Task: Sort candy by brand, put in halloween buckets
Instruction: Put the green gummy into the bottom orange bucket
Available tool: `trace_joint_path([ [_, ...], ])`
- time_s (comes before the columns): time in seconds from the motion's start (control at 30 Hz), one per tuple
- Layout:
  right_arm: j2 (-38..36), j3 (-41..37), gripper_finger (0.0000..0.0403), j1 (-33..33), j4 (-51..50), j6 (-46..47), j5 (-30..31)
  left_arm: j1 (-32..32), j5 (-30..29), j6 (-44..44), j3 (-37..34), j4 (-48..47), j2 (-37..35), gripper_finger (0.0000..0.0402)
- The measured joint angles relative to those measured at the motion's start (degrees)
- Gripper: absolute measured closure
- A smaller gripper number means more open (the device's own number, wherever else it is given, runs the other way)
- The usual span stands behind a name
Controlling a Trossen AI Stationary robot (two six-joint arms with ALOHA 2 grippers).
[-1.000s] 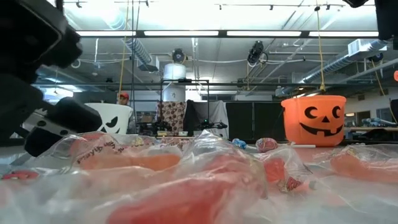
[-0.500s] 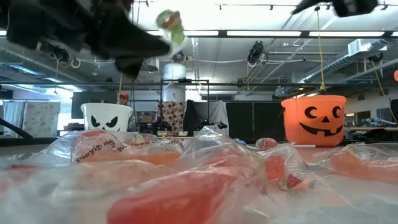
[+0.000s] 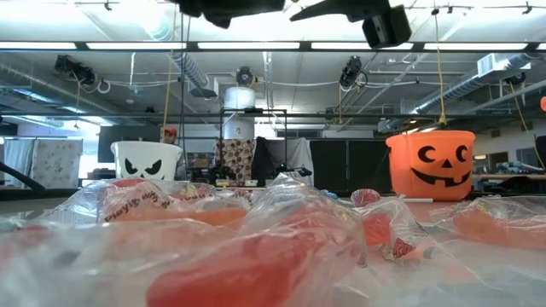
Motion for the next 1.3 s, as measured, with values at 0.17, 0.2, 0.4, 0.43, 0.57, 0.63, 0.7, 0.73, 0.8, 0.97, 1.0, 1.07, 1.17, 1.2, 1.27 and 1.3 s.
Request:
trace_joint_path([
  [0.17,-0.6,0.0,0.0225,-0.36,-1.14,-1.39,-0.62,0.3,-0.46,0.04,1.42,-1.44,-0.01,0.04],
  [0.2,-0.81,0.0,0.0239,-0.36,-1.38,-1.43,-0.62,0.3,-0.46,-0.1,1.42,-1.6,-0.01,0.04],
  [0.4,-1.09,0.0,0.0382,-0.37,-2.17,-2.81,-2.73,0.32,-0.65,-5.6,1.42,-1.72,-0.02,0.0397],
  [0.43,-1.17,0.0,0.0388,-0.34,-2.55,-2.67,-2.86,0.33,-0.63,-8.68,1.42,-2.02,-0.06,0.0392],
  [0.57,-2.86,0.0,0.0396,-0.12,-9.43,-1.14,-2.95,0.9,0.2,-20.35,1.46,-7.08,-0.17,0.0359],
  [0.63,-4.82,0.0,0.0396,0.46,-16.14,1.34,-0.8,1.58,4.48,-26.39,1.46,-10.84,-0.17,0.0337],
  [0.7,-7.37,0.0,0.0398,1.29,-23.33,3.16,1.37,2.48,12.69,-32.01,1.46,-14.08,-0.16,0.0318],
  [0.73,-8.82,0.0,0.0398,1.83,-27.41,4.38,1.93,2.85,16.85,-33.91,1.46,-15.54,-0.02,0.031],
  [0.8,-11.67,0.0,0.0399,2.91,-36.23,7.3,2.44,3.1,23.42,-35.18,1.46,-17.89,0.43,0.0299],
  [0.97,-17.04,0.0,0.04,6.72,-56.42,14.94,-6.87,2.72,29.37,-35.22,1.44,-20.92,1.42,0.0292],
  [1.0,-17.72,0.0,0.04,7.62,-59.37,16.2,-10.89,2.63,29.93,-35.24,1.44,-20.86,1.63,0.0292],
  [1.07,-18.47,0.0,0.04,10.0,-65.16,18.83,-16.64,2.53,30.09,-35.2,1.44,-20.4,1.94,0.0292],
  [1.17,-18.97,0.0,0.04,13.92,-72.13,23.39,-21.09,2.27,29.54,-35.86,1.44,-19.68,2.34,0.0292],
  [1.2,-18.97,0.0,0.04,15.06,-74.22,24.86,-21.54,2.25,28.67,-36.06,1.44,-19.34,2.43,0.0292],
  [1.27,-18.94,-0.3,0.04,16.71,-75.56,26.84,-20.98,2.14,27.59,-36.31,1.44,-19.29,2.53,0.0292],
  [1.3,-18.92,-0.81,0.04,17.3,-75.2,27.18,-20.37,2.14,27.29,-36.35,1.44,-18.89,2.68,0.0292],
])
